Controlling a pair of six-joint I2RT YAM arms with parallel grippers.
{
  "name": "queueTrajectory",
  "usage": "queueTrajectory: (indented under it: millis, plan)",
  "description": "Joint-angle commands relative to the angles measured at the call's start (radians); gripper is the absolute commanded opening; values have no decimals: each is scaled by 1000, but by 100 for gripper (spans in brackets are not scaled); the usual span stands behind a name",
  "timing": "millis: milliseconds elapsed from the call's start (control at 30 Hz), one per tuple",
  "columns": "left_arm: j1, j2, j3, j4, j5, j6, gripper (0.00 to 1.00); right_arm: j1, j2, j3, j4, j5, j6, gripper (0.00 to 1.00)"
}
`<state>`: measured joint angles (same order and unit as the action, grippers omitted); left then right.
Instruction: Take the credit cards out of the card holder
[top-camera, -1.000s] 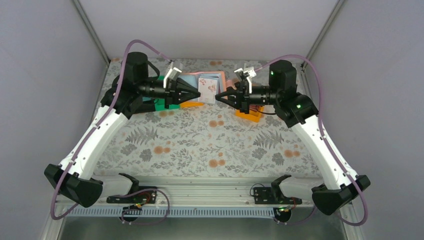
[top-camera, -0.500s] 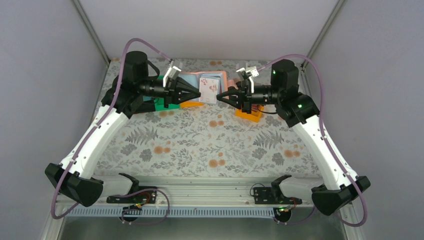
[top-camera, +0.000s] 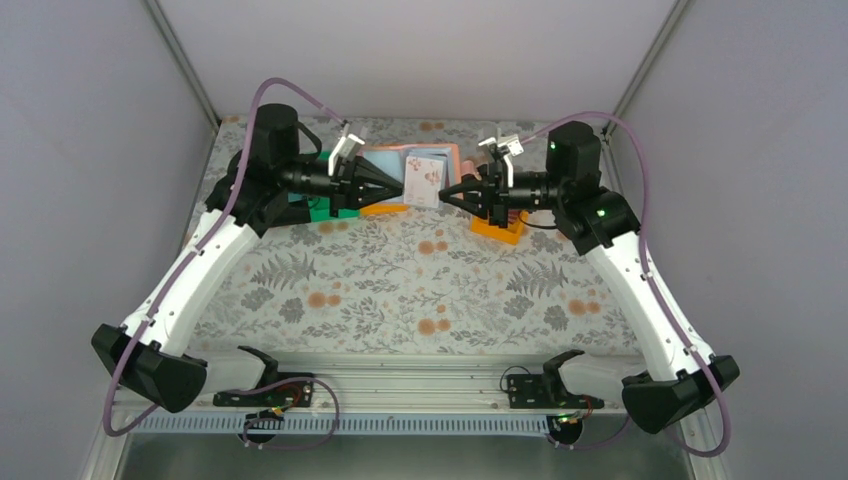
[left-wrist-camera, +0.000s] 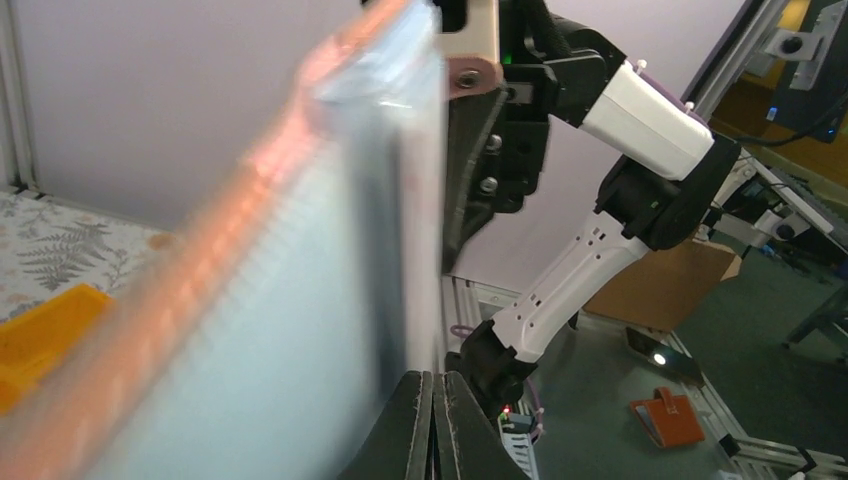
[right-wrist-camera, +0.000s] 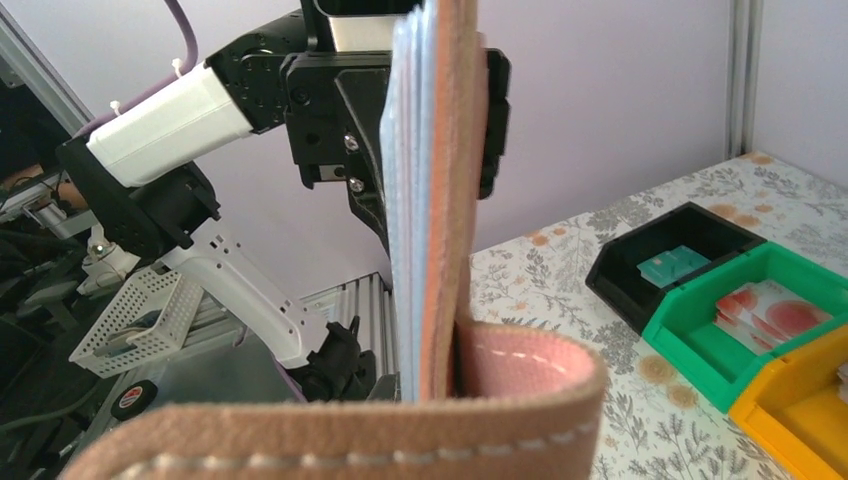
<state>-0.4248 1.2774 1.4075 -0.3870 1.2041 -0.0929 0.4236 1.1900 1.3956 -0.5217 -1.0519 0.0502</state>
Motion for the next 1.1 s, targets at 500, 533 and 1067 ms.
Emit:
queueTrajectory:
  millis: [500,533,1067]
  plan:
    - [-57,6,109,-72,13,107,12,-84,35,33,-43,-44,1,4]
    - [-59,12,119,-68,9,96,13,-84,36,34,-43,-37,4,4]
    - [-56,42,72,-11,-214,-47,42,-63,28,42,-46,-102,-3,4]
